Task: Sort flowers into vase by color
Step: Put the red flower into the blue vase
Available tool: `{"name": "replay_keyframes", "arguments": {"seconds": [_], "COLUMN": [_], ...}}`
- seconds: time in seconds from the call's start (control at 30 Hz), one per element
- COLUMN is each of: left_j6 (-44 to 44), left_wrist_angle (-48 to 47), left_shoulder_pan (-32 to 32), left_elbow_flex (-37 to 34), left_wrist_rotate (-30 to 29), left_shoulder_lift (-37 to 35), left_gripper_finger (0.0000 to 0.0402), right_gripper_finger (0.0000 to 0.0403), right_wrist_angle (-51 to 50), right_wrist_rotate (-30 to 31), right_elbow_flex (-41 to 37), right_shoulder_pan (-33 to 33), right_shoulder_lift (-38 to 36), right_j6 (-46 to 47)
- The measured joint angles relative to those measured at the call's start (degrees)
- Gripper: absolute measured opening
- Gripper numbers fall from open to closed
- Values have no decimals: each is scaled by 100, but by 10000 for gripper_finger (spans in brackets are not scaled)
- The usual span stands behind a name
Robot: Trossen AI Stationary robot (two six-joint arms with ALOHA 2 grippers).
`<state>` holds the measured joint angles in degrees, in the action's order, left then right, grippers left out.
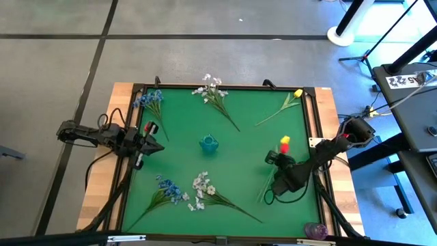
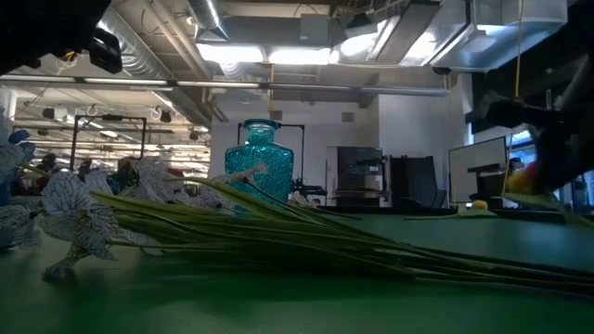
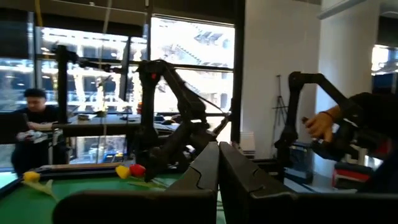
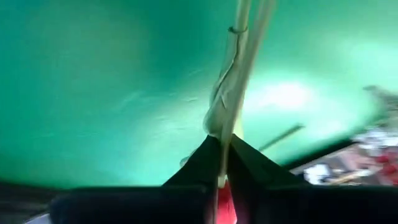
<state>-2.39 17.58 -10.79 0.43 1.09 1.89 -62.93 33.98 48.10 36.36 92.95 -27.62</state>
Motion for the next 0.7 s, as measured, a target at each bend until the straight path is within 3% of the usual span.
{"name": "replay_keyframes", "arguments": {"seconds": [0.23,0.37,0.5,0.6,0.7], "left_j6": [7,-54,-203,-163,-153], "left_wrist_angle": [60,415,521,530,566], "left_shoulder_pan": [0,0,0,0,0], "left_elbow_flex": [0,0,0,0,0], "left_wrist_rotate": [-51,-51,144,150,152], "left_shoulder_lift": [0,-2,-2,-2,-2], "left_gripper_finger": [1,1,1,1,1], "right_gripper_finger": [133,193,218,213,199], "right_wrist_angle": [1245,1546,1170,658,243], "right_wrist_rotate": [619,953,997,770,-138], "right_elbow_flex": [0,47,375,635,697], "right_shoulder_pan": [-11,0,-63,-335,-715], "right_shoulder_lift": [0,0,-49,-163,-289], "right_j6": [-897,-156,2784,6233,9634]}}
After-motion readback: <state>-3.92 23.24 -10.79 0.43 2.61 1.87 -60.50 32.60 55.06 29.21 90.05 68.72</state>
